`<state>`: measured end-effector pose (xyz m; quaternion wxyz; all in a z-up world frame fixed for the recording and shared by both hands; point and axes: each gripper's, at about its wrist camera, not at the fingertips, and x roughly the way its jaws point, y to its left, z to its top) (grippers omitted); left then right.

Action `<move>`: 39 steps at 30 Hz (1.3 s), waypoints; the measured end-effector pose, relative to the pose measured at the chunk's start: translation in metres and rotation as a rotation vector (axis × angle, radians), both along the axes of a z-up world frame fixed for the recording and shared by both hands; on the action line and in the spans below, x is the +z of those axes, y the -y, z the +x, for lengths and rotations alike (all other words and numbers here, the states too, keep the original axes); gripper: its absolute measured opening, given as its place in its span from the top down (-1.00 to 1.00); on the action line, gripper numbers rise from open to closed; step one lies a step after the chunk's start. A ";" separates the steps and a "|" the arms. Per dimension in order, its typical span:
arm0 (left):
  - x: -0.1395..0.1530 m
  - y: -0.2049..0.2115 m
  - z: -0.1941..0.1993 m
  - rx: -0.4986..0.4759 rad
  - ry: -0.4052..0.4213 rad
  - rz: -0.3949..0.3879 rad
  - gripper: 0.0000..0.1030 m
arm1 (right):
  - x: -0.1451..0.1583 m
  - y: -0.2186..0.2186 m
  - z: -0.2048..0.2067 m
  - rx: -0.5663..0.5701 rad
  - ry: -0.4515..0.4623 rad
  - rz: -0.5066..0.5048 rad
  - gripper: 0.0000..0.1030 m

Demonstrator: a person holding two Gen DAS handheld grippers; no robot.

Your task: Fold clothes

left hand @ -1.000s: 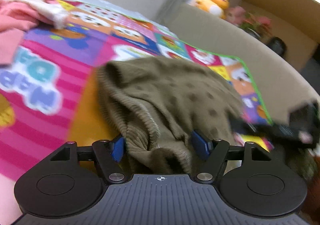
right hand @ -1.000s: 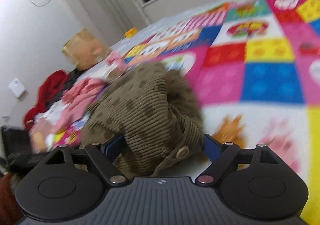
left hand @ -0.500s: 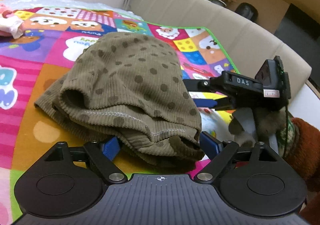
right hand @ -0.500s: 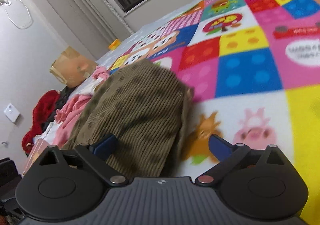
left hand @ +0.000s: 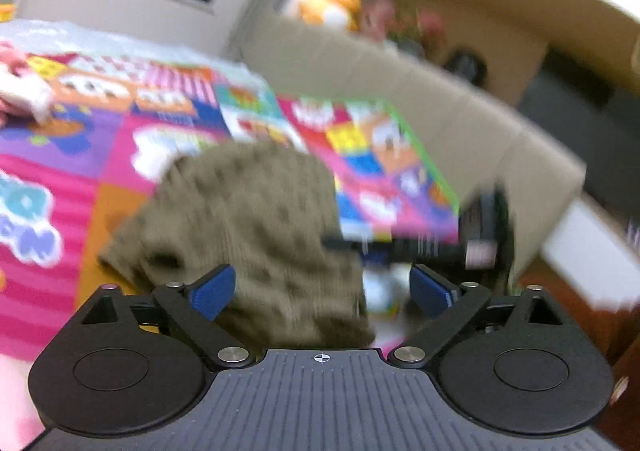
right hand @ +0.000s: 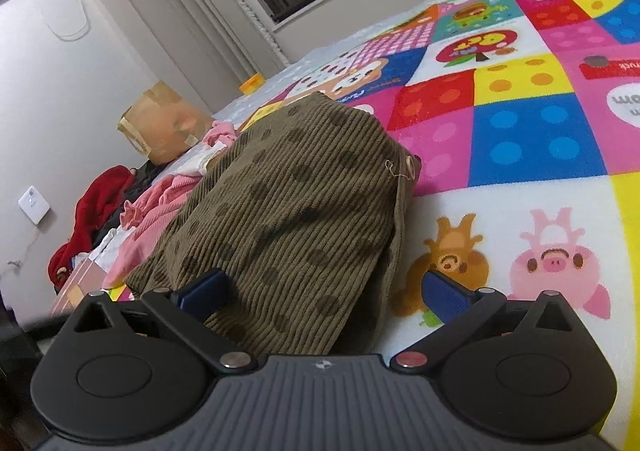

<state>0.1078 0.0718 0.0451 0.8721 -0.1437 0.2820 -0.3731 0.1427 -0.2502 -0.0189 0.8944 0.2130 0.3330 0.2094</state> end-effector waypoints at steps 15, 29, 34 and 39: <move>-0.058 0.005 0.116 0.037 -0.173 0.019 -0.64 | 0.014 0.021 0.019 0.034 0.027 0.011 -0.72; -0.063 0.052 -0.007 -0.169 -0.179 -0.136 -0.71 | 0.059 -0.018 0.057 0.207 0.182 -0.402 -1.00; -0.064 0.009 -0.019 -0.010 -0.177 -0.107 -0.84 | 0.078 -0.029 -0.016 0.170 0.410 -0.552 -1.00; -0.066 -0.025 -0.021 0.301 -0.151 -0.089 -0.87 | 0.079 -0.068 -0.089 0.307 0.543 -0.588 -1.00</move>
